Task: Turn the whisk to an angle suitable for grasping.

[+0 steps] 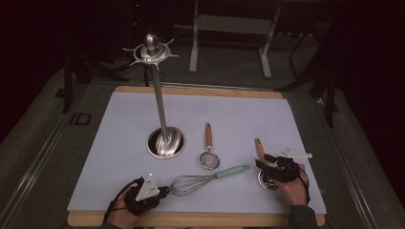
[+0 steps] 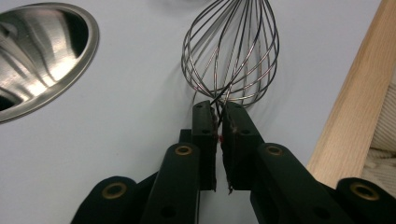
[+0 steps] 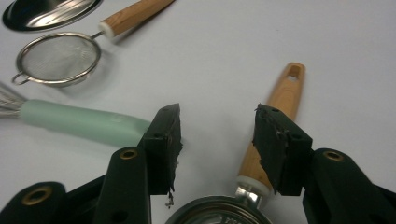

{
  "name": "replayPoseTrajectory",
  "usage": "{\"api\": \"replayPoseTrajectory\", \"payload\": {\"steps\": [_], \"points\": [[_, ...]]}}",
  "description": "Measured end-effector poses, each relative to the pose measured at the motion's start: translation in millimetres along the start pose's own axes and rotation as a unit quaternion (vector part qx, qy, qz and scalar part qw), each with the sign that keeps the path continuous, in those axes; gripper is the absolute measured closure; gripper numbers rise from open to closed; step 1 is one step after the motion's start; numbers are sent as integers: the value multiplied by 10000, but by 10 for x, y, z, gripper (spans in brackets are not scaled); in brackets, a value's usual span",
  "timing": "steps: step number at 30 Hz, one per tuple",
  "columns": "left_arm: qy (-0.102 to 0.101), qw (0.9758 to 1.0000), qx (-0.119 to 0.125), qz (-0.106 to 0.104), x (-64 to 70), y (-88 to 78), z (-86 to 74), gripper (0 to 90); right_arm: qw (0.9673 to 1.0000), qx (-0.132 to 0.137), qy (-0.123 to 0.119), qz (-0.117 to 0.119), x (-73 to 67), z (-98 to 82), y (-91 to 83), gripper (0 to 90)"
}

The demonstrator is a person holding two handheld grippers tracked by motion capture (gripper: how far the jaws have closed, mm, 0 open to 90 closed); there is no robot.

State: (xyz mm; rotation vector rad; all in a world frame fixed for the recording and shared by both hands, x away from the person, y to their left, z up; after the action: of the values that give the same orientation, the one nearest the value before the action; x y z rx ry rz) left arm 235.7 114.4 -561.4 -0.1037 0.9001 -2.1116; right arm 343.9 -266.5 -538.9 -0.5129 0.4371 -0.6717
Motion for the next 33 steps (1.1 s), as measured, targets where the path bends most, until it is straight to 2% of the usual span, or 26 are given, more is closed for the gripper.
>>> {"api": "replayPoseTrajectory", "payload": {"steps": [4, 5, 6, 9, 10, 12, 15, 23, 30, 33], "points": [[-7, 10000, -1, -27, 60, 34, 43, 884, 9999, -41, -84, 127, -40, 8, 10, 549], [18, 10000, -26, -74, 114, 75, 74, 884, 9996, -74, -123, 233, -62, 5, 16, 582], [79, 9999, -48, -81, 134, 97, 89, 873, 9986, -163, -224, 448, -109, -3, 34, 627], [75, 9999, -42, -107, 177, 149, 134, 874, 9960, -366, -389, 713, -187, -23, 76, 680], [75, 9999, -42, -107, 177, 149, 134, 874, 9960, -366, -389, 713, -187, -23, 76, 680], [90, 9999, -26, -124, 203, 179, 166, 874, 9929, -588, -516, 896, -248, -52, 122, 757], [97, 9999, 7, -142, 227, 207, 198, 874, 9917, -759, -569, 870, -256, -85, 162, 789], [183, 9997, 57, -165, 288, 278, 278, 873, 9925, -799, -459, 799, -191, -122, 144, 851], [192, 9997, 69, -150, 293, 309, 299, 866, 9899, -1122, -475, 729, -191, -191, 218, 876], [238, 9994, 103, -210, 299, 293, 296, 847, 9891, -1242, -476, 632, -192, -202, 261, 888]]}}
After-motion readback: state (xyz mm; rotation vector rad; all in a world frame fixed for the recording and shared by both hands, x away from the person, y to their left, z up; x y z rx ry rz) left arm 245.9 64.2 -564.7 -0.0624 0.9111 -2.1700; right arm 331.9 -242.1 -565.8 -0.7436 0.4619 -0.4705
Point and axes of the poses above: each handheld gripper's, and its own axes: y roughly forward along the jaws, z roughly out of its top, x roughly to its right, the point moved 6 cm from there along y, roughly forward along the jaws, and after that the axes turned 14 degrees about z, right-handed, at the moved point
